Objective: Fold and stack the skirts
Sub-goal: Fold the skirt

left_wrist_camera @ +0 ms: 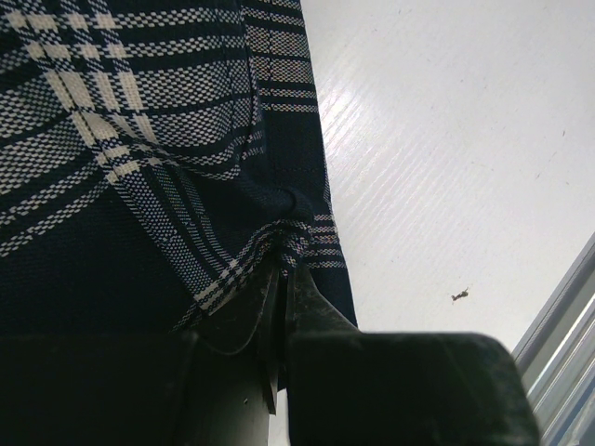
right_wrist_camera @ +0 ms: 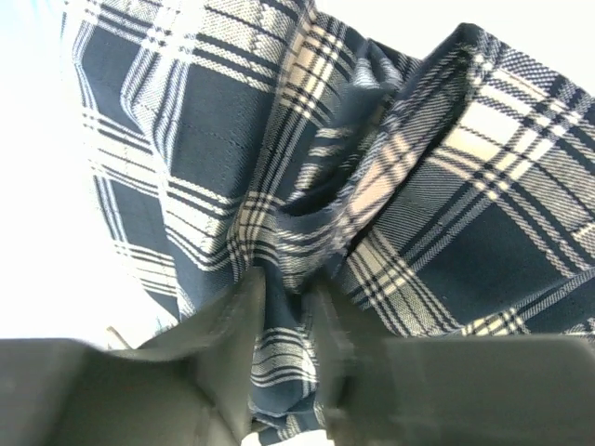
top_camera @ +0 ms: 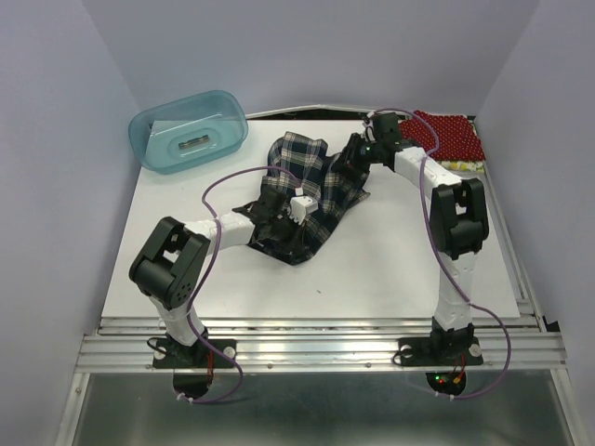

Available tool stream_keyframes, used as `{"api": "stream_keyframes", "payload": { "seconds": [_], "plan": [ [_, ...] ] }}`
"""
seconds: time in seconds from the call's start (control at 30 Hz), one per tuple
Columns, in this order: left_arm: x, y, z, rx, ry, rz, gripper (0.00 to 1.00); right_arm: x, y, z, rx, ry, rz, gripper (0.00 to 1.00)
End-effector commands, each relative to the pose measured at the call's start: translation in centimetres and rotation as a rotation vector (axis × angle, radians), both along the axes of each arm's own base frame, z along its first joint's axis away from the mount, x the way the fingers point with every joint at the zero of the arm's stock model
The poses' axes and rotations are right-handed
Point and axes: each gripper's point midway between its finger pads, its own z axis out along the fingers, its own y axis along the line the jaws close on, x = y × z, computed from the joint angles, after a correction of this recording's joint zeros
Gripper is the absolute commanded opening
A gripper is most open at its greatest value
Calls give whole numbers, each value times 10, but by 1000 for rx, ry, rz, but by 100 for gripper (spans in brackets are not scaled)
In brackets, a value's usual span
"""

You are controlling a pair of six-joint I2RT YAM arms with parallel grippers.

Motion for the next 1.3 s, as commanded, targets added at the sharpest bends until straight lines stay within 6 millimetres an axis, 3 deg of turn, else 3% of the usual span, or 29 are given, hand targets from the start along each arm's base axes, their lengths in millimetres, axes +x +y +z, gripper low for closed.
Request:
{"api": "stream_keyframes", "payload": {
  "seconds": [0.0, 0.1, 0.17, 0.23, 0.27, 0.33, 0.5, 0.57, 0.67, 0.8, 0.9, 0.93, 1.03, 1.07, 1.1, 1.2, 1.27],
  "plan": [
    [-14, 15, -13, 62, 70, 20, 0, -4, 5, 26, 0, -50, 23, 22],
    [-14, 15, -13, 63, 73, 20, 0, -8, 5, 25, 2, -43, 32, 11],
    [-15, 16, -14, 65, 77, 19, 0, -10, 5, 32, 8, -49, 36, 13],
    [-15, 15, -14, 64, 77, 20, 0, -12, 6, 39, 15, -56, 40, 22],
    [-15, 15, -15, 62, 80, 19, 0, -15, 10, 42, 17, -59, 49, 42],
    [-15, 15, -15, 64, 81, 17, 0, -18, 8, 41, 6, -50, 52, 44],
    [-15, 15, -15, 64, 80, 17, 0, -28, 9, 33, -22, -30, 65, 30],
    [-15, 15, -14, 61, 83, 17, 0, -32, 12, 29, -26, -30, 73, 15],
    [-15, 15, -15, 64, 82, 18, 0, -30, 13, 35, -21, -39, 76, 1],
    [-15, 15, -14, 62, 78, 17, 0, -26, 15, 55, -9, -78, 79, 1],
    [-15, 15, -14, 63, 79, 17, 0, -20, 14, 85, -5, -173, 76, 1],
    [-15, 15, -15, 63, 81, 18, 0, -19, 13, 105, 2, -238, 72, 1],
    [-15, 15, -15, 64, 82, 19, 0, -16, 3, 126, -24, -335, 22, 1],
    [-16, 15, -14, 63, 80, 17, 0, -18, -2, 150, -23, -416, 2, 1],
    [-15, 15, -14, 62, 79, 19, 0, -19, -9, 144, -53, -423, -28, 1],
    [-15, 15, -11, 55, 75, 15, 0, -22, -28, 150, -111, -456, -80, 1],
    [-16, 14, -11, 52, 77, 12, 0, -25, -46, 124, -164, -410, -105, 1]
  ]
}}
